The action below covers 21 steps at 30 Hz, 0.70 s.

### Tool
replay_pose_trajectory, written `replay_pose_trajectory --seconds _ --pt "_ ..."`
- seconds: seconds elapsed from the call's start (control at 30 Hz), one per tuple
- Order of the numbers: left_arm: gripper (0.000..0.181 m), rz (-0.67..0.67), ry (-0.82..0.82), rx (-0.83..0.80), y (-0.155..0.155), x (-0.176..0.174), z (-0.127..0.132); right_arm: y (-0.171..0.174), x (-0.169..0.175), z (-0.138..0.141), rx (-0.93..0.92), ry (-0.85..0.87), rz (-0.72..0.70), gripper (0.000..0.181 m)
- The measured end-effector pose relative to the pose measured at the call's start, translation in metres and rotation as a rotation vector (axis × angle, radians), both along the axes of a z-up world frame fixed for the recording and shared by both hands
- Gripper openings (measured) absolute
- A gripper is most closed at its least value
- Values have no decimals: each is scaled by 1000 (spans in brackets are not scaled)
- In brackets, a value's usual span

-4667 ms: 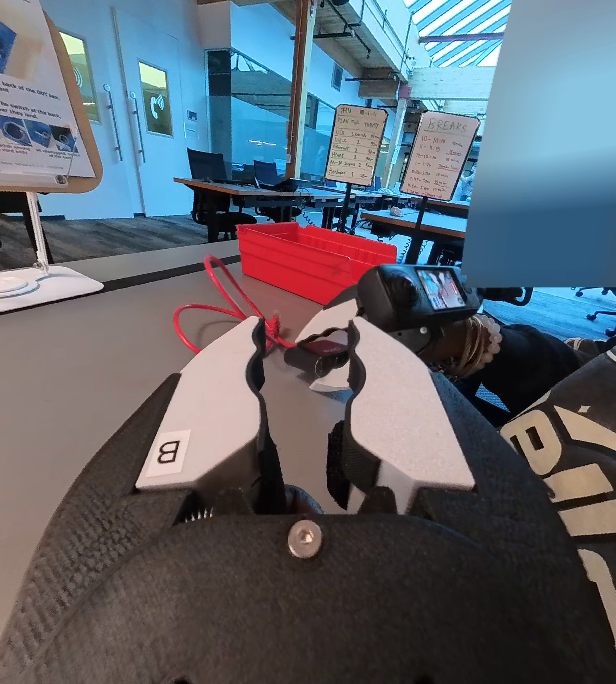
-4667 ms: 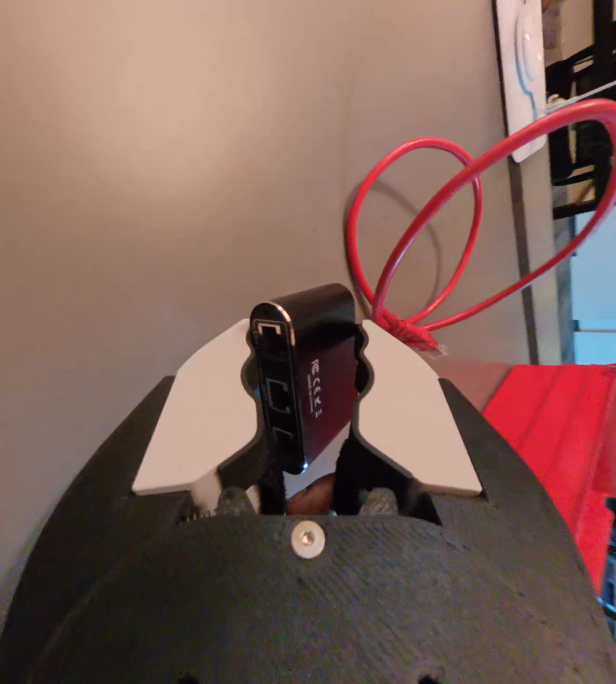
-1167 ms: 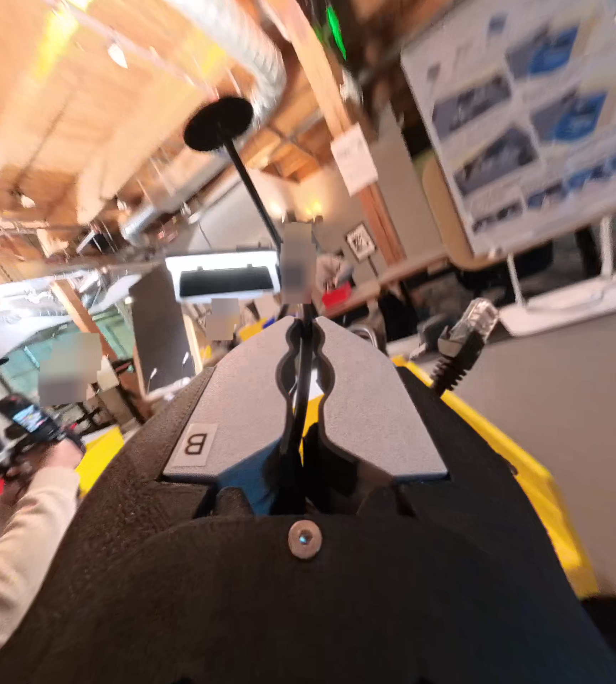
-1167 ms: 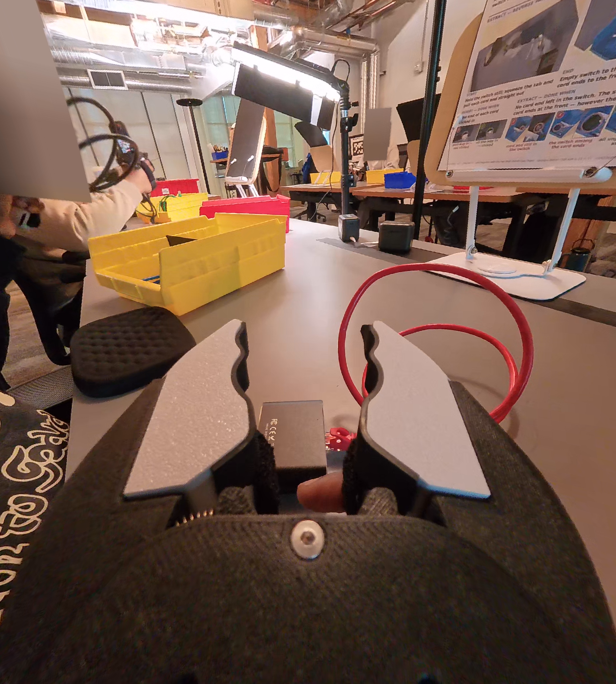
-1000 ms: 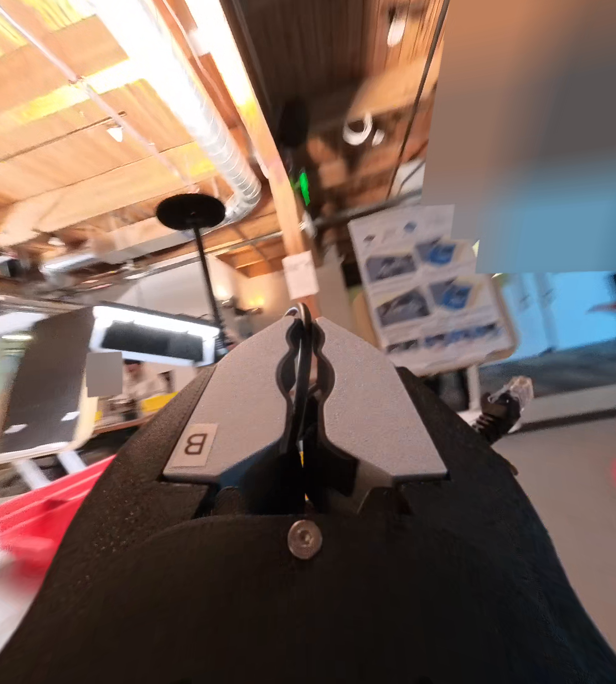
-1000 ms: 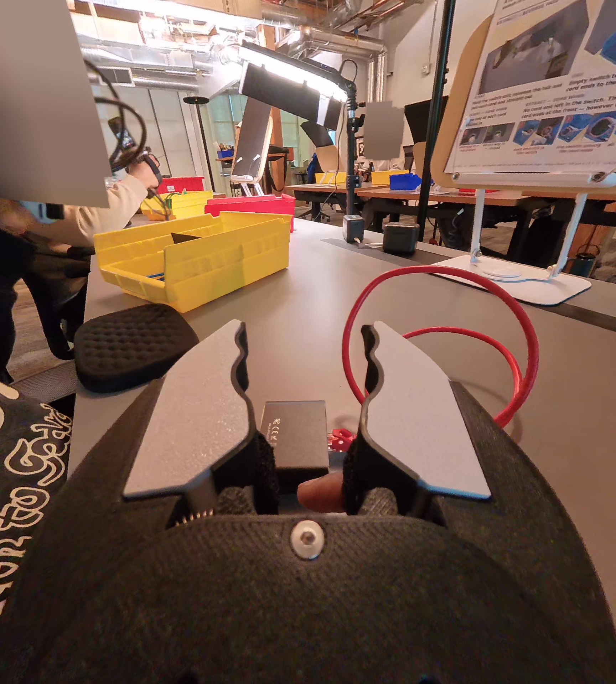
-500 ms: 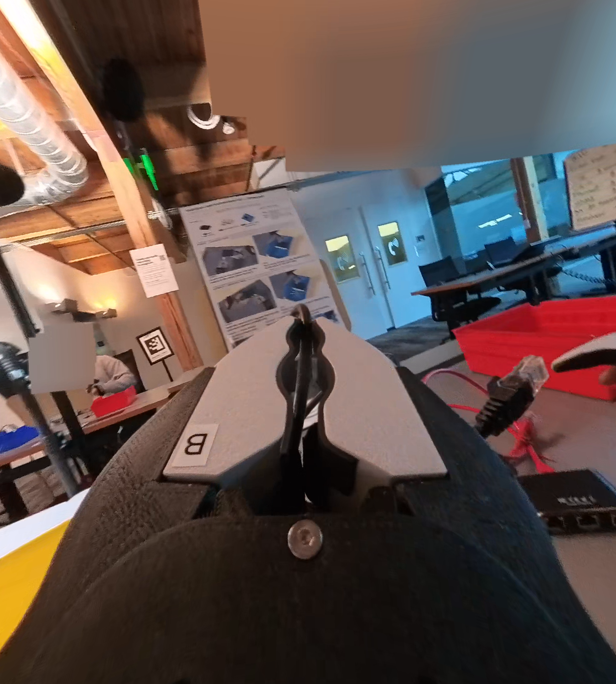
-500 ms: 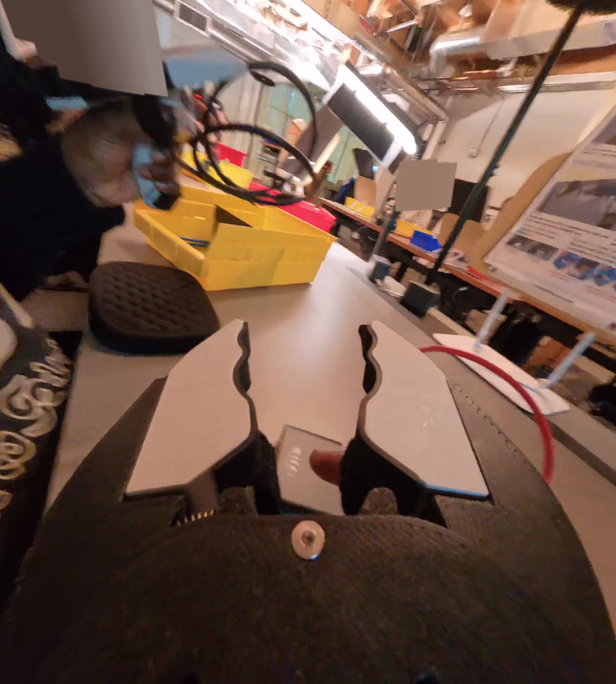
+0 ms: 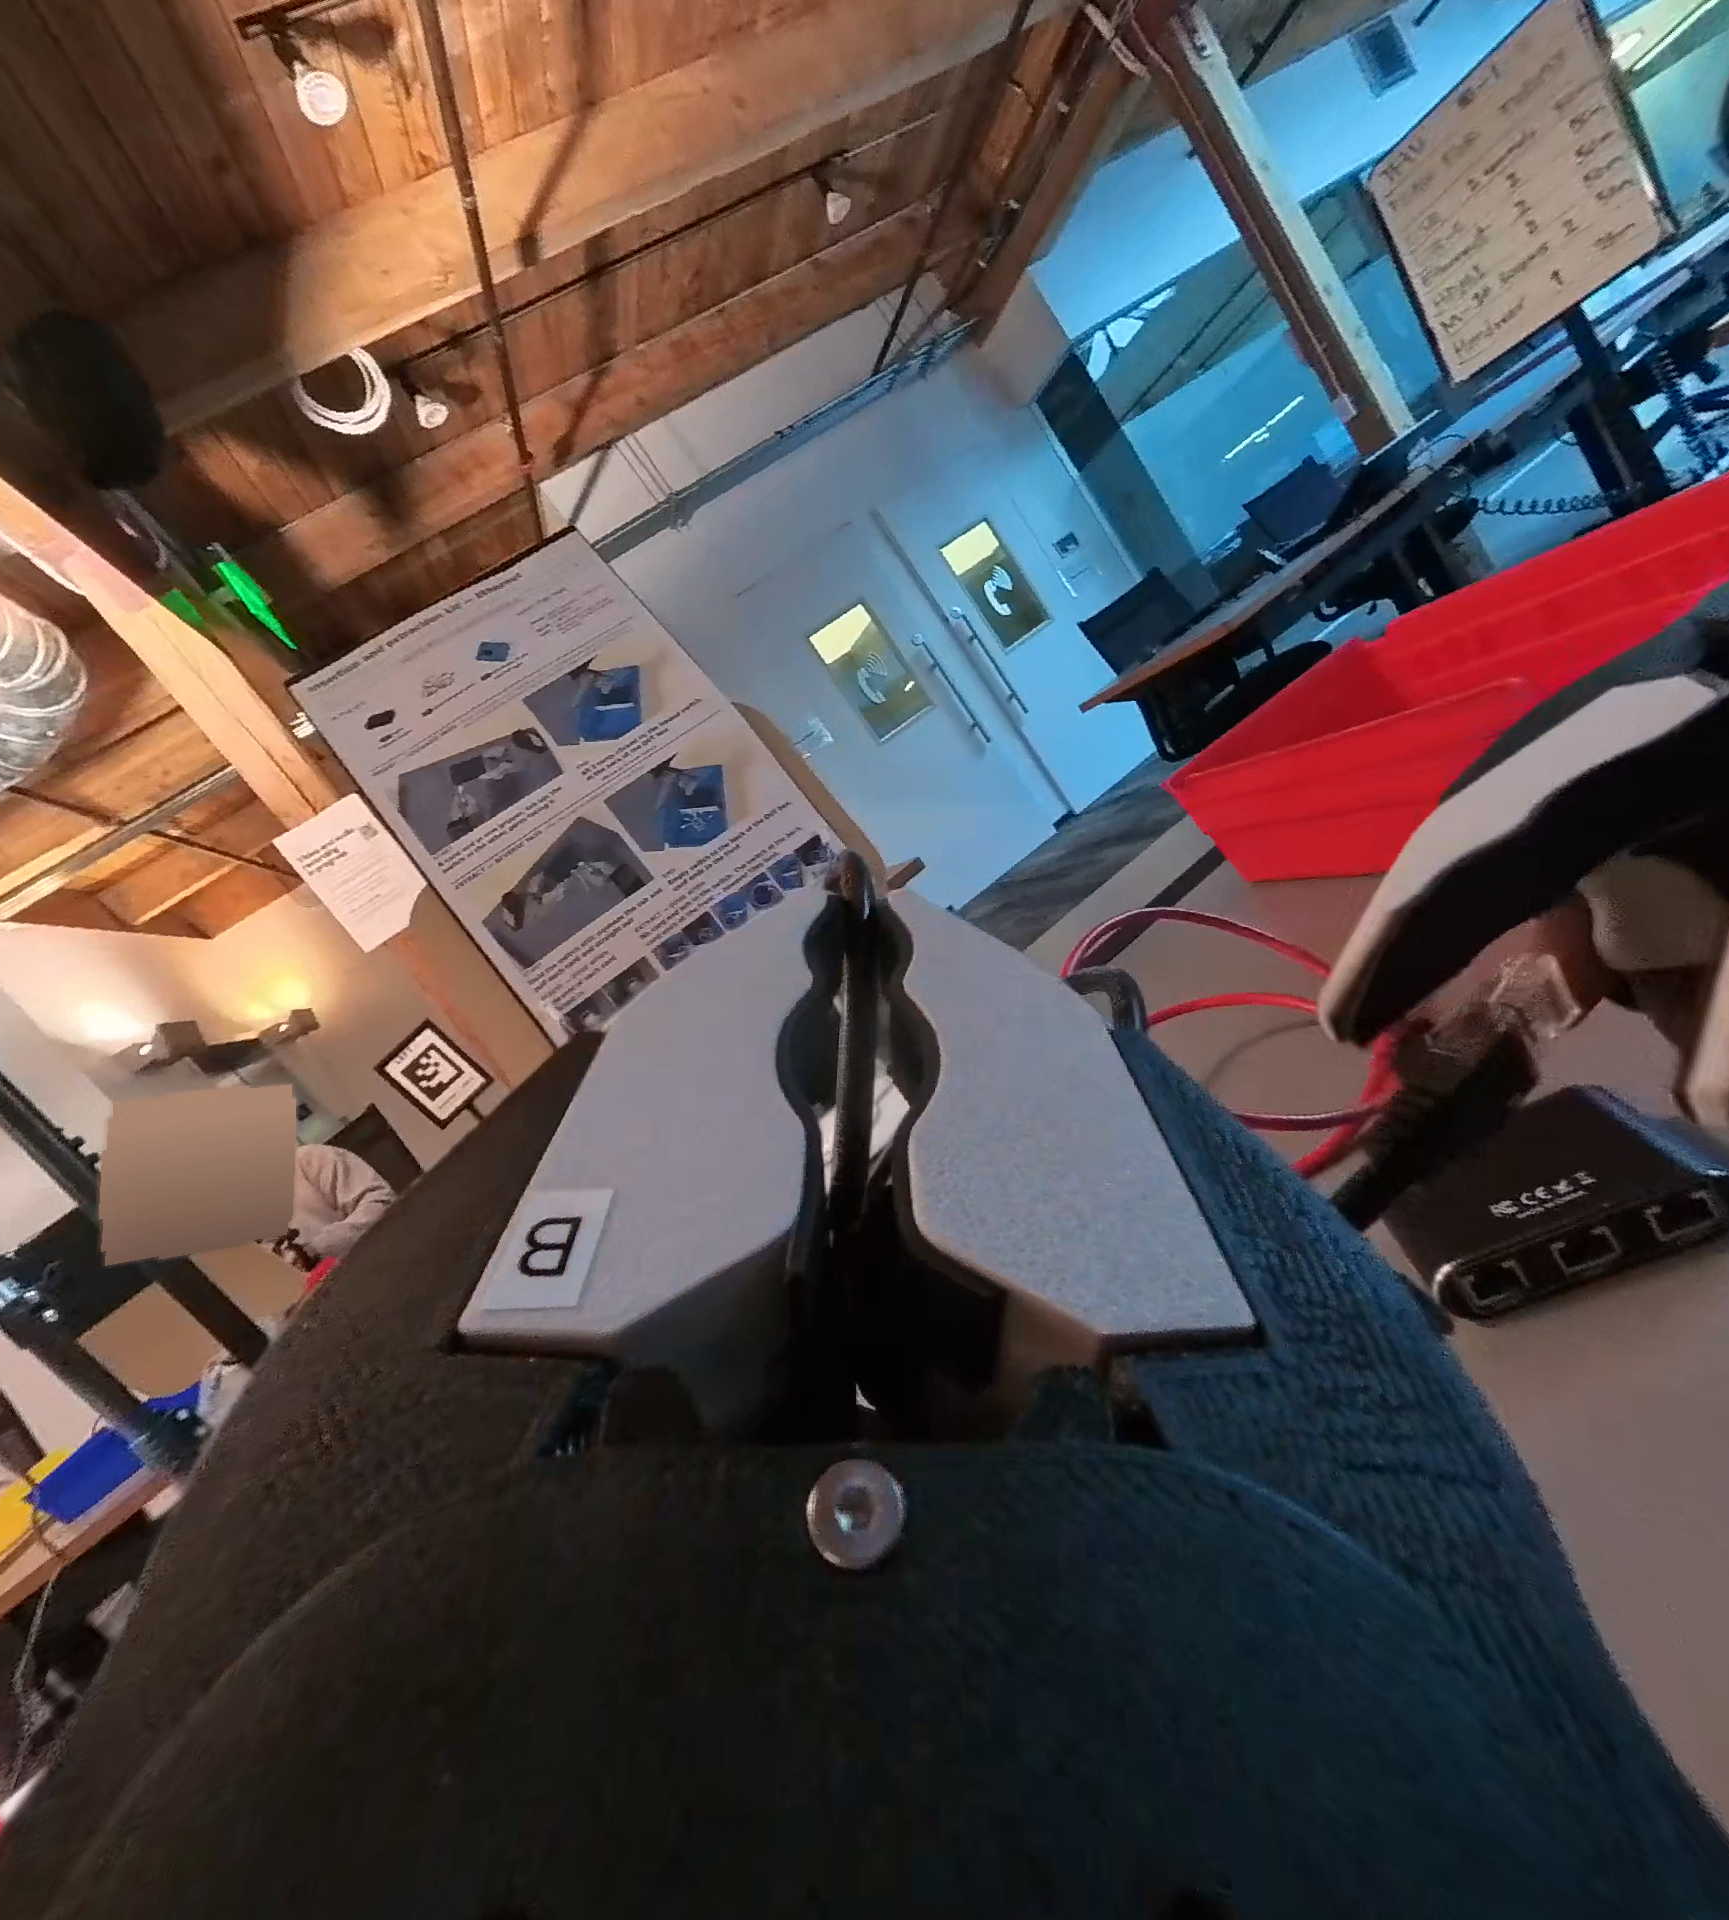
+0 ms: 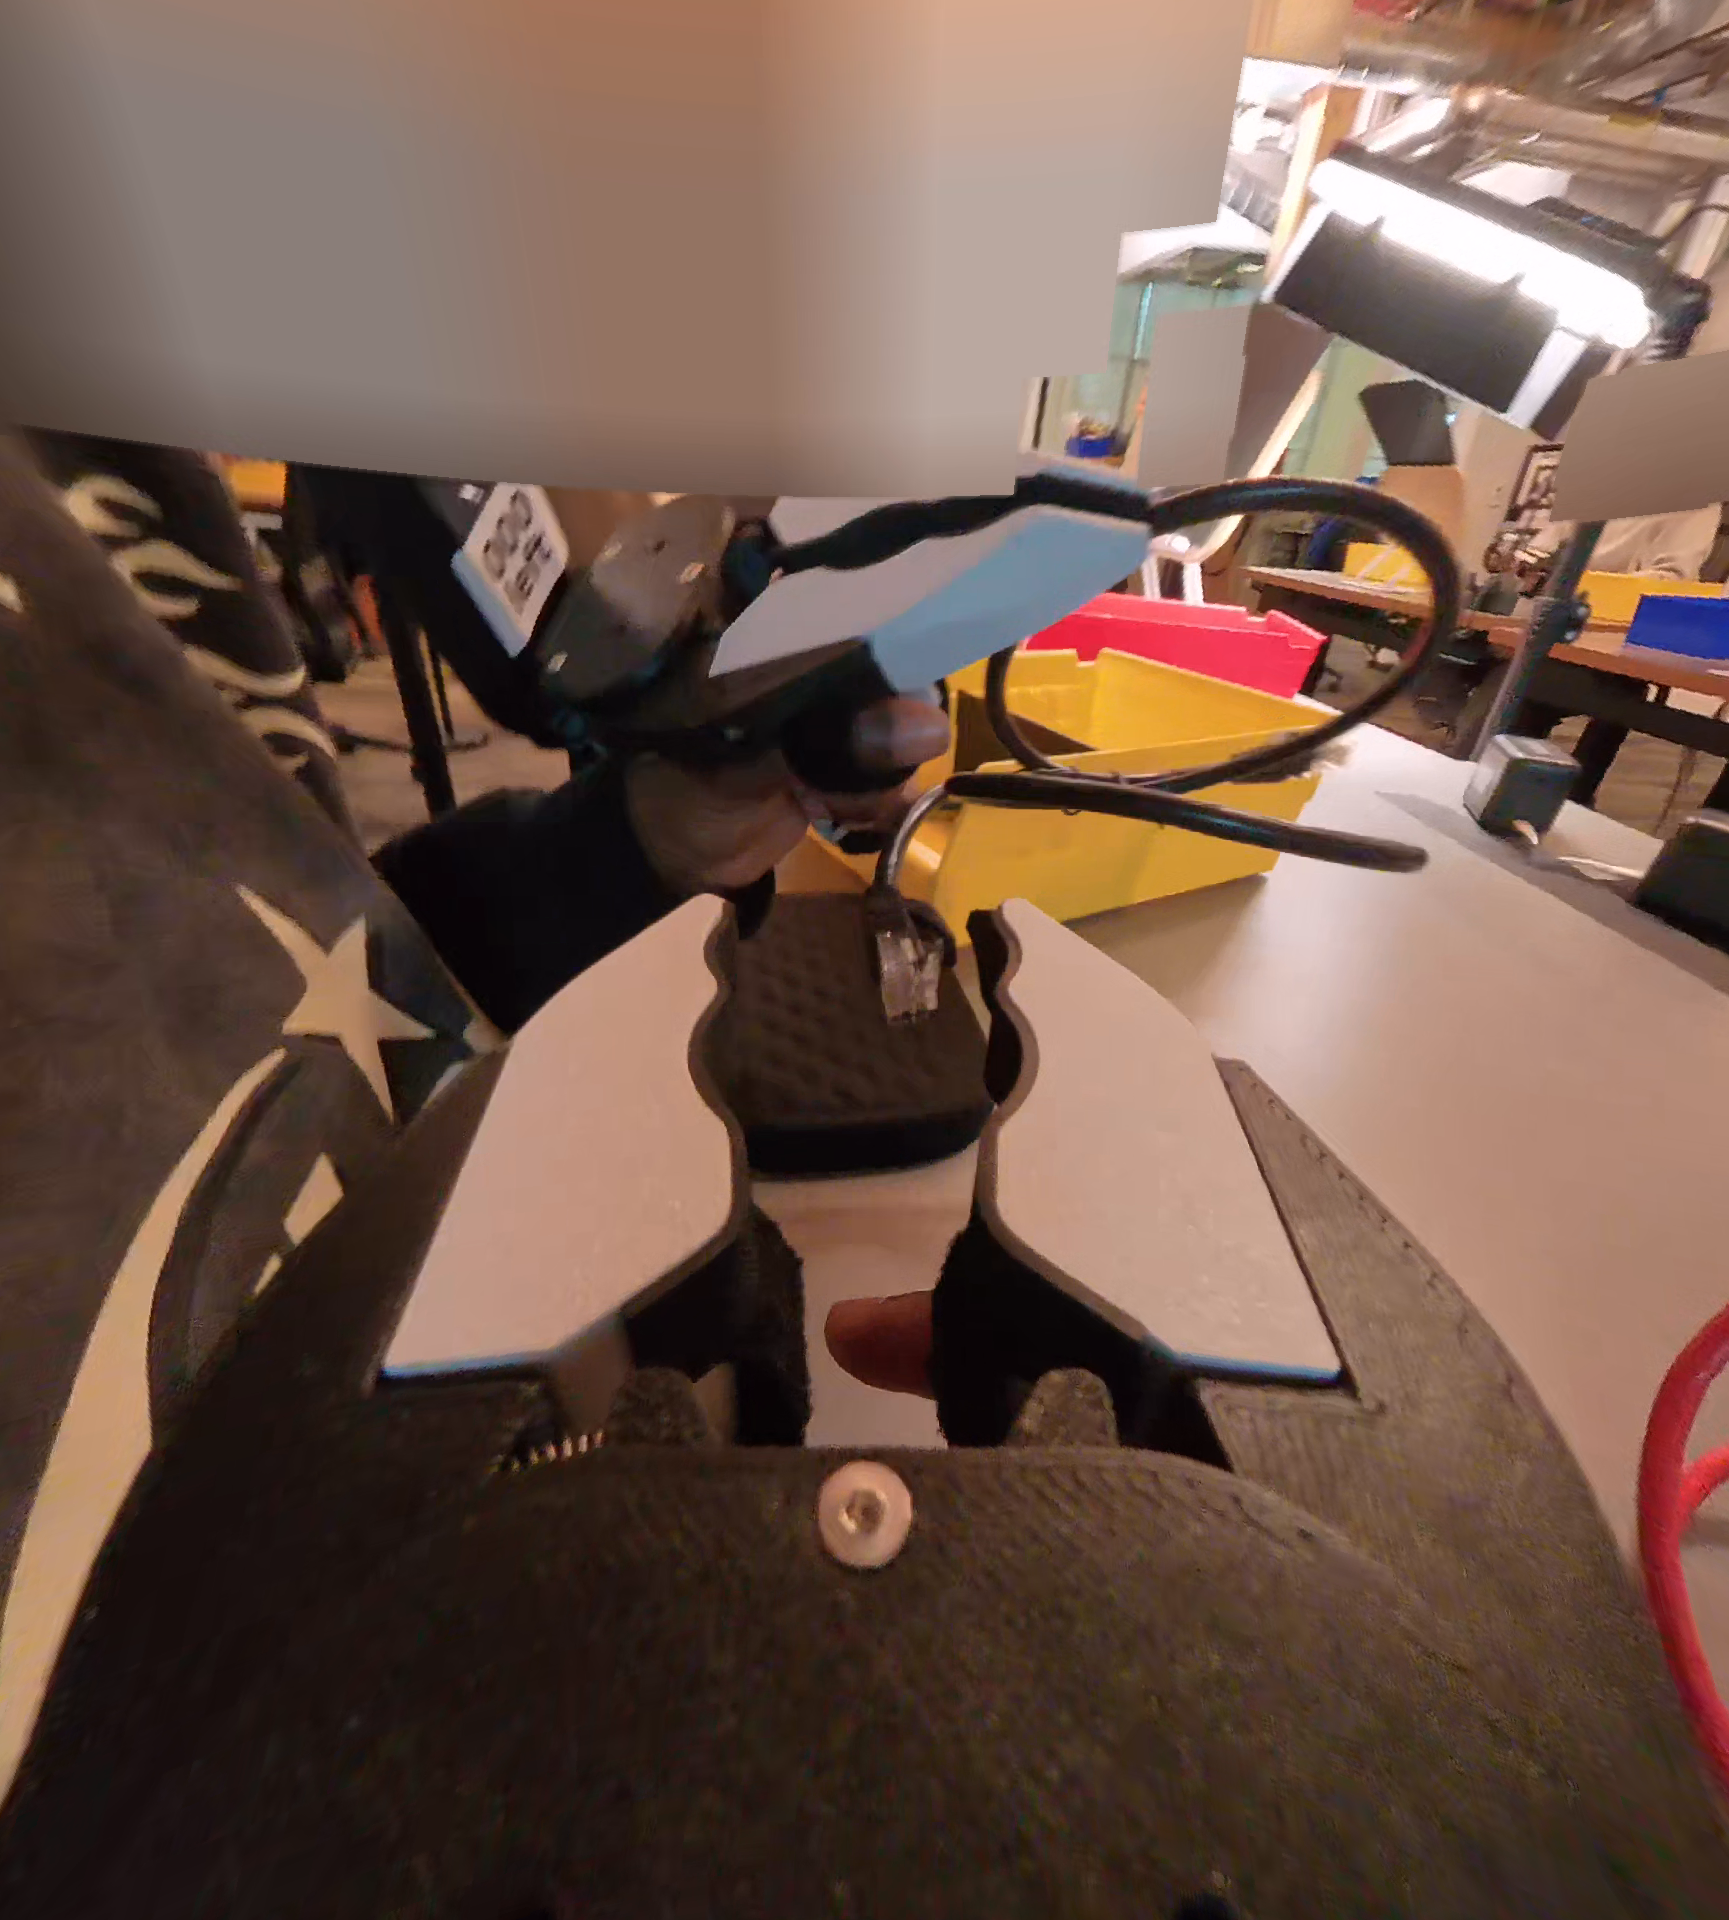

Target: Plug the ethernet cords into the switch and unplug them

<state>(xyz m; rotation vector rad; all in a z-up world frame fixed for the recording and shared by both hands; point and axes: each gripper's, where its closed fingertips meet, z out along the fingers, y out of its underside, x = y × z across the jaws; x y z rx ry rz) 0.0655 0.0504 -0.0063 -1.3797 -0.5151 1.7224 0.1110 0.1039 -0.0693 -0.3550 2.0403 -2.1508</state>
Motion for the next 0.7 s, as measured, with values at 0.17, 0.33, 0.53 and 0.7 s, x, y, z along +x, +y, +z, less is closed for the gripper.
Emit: replay_pose_trajectory --seconds 0.17,0.33,0.53,0.7 --pt "5 -47 -27 34 2 -1 -2 1 2 -7 11 148 -27 18" --pt "6 -57 -49 33 2 -3 -6 3 0 2 -41 137 -38 22" --pt "6 -59 -58 30 2 -4 -9 2 -1 -4 -12 153 -39 15" --pt "6 -77 -66 57 1 -4 -9 -1 1 -8 8 175 -31 16"
